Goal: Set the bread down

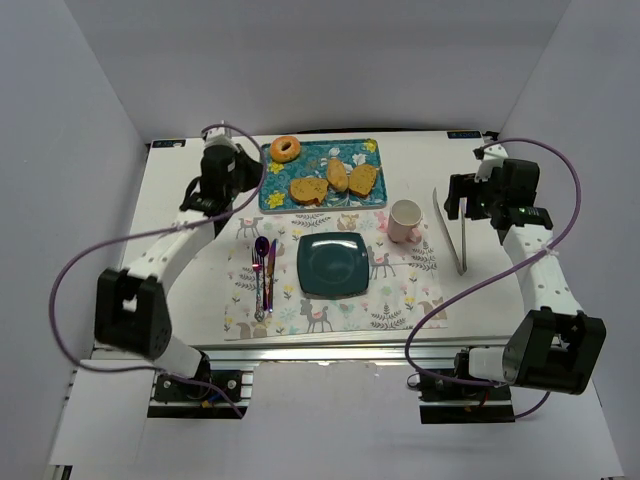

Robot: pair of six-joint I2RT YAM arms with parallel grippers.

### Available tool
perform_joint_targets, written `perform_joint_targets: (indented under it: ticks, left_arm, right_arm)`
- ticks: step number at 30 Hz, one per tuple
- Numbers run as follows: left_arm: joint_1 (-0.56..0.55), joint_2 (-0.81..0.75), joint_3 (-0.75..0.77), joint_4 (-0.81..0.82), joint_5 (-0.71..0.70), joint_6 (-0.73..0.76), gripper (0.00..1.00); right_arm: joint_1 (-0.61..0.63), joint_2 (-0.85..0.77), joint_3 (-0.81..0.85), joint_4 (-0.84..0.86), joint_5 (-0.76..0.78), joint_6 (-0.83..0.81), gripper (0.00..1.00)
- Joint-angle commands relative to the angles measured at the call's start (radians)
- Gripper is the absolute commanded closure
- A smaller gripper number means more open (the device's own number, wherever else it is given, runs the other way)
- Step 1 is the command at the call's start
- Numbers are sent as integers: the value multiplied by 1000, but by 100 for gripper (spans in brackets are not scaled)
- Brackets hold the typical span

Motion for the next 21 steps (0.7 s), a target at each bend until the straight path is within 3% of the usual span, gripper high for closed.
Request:
perform_joint_targets:
  ticks: [1, 2, 3, 4, 5, 6, 9, 11, 13, 14, 15, 16, 18, 19, 21]
  left_arm:
    - [10, -203, -175, 59, 8, -3, 100]
    - [10, -271, -209, 59, 9, -3, 93]
    - [12, -305, -239, 56, 2, -9, 78]
    - [12, -335, -294, 50, -3, -11, 60]
    - [12, -366, -318, 30, -11, -12, 38]
    - [13, -421, -341, 21, -18, -12, 33]
    - [12, -527, -431, 7, -41, -26, 26]
    - [13, -572, -489, 3, -57, -37, 28]
    - [13, -627, -522, 3, -58, -44, 64]
    - [13, -641, -545, -38, -60, -46, 80]
    - [13, -655, -554, -51, -63, -49, 89]
    - [13, -682, -565, -57, -61, -49, 92]
    - [13, -707, -600, -74, -66, -58, 76]
    - [13, -716, -608, -79, -71, -63, 59]
    - [13, -733, -622, -85, -72, -67, 53]
  right_arm:
    - [-18, -17, 49, -51, -118, -196, 11]
    - [-26, -13, 73, -126, -204, -320, 16]
    - [-32, -6, 79, -183, -308, -394, 26]
    - [-34, -2, 80, -199, -318, -415, 61]
    - [-34, 13, 80, -203, -312, -391, 83]
    - [-34, 18, 80, -203, -282, -375, 100]
    - [-44, 26, 46, -182, -260, -345, 100]
    - [-46, 38, 20, -162, -210, -314, 47]
    - [-46, 90, 10, -151, -93, -251, 11]
    - [-46, 115, 14, -156, -50, -230, 11]
    - [-46, 138, 15, -163, 56, -173, 11]
    - [-47, 182, 26, -179, 91, -162, 11]
    - [-49, 210, 20, -185, 120, -167, 11]
    - [-49, 222, 3, -174, 122, -168, 11]
    - [-47, 228, -12, -144, 128, -168, 11]
